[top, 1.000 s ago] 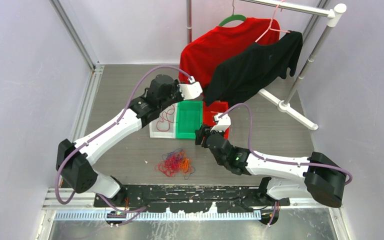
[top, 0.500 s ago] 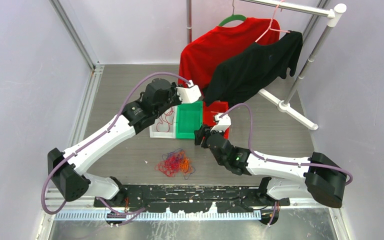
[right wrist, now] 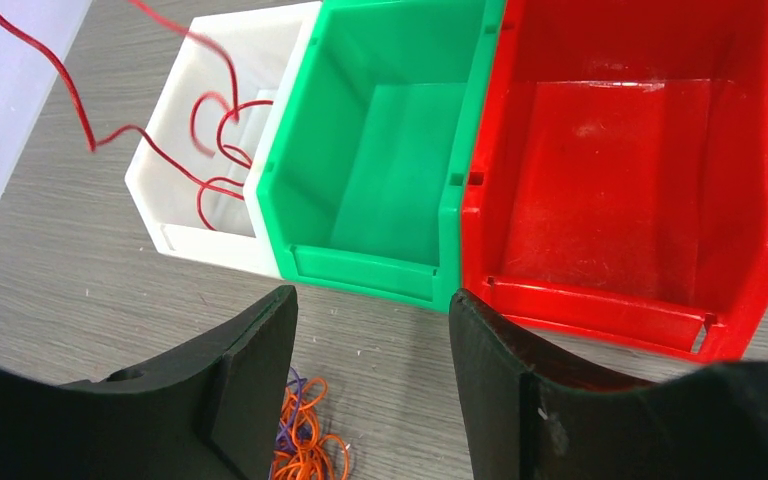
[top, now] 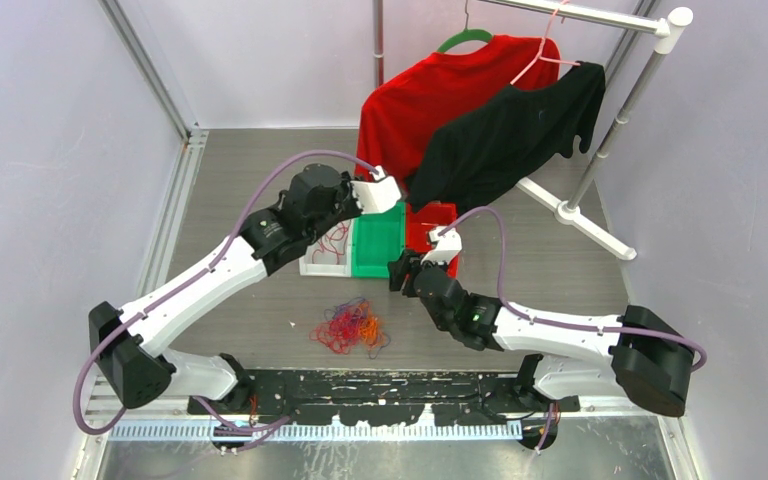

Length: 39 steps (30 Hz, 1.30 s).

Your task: Untangle the cables

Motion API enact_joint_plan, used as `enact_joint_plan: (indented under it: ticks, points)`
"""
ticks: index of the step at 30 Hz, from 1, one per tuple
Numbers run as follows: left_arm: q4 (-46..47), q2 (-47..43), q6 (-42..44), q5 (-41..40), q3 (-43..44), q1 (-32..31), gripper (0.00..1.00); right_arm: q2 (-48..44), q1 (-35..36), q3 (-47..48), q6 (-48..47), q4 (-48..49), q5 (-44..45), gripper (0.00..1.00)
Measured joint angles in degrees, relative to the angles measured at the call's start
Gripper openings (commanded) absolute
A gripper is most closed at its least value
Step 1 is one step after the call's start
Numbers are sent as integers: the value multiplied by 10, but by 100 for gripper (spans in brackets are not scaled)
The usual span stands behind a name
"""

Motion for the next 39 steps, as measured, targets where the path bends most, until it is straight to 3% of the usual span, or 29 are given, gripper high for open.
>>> enact_joint_plan:
  ticks: [10,20,39]
  points:
    - [4,50,-14,-4,-35,37,0,-26,0,-3,0,-4,6,62]
    - [17,128,-73,-4,-11,96,0,-26,-2,-3,0,-7,12,62]
    - [19,143,-184,38,-67,129,0,-9,-5,-3,1,-7,12,62]
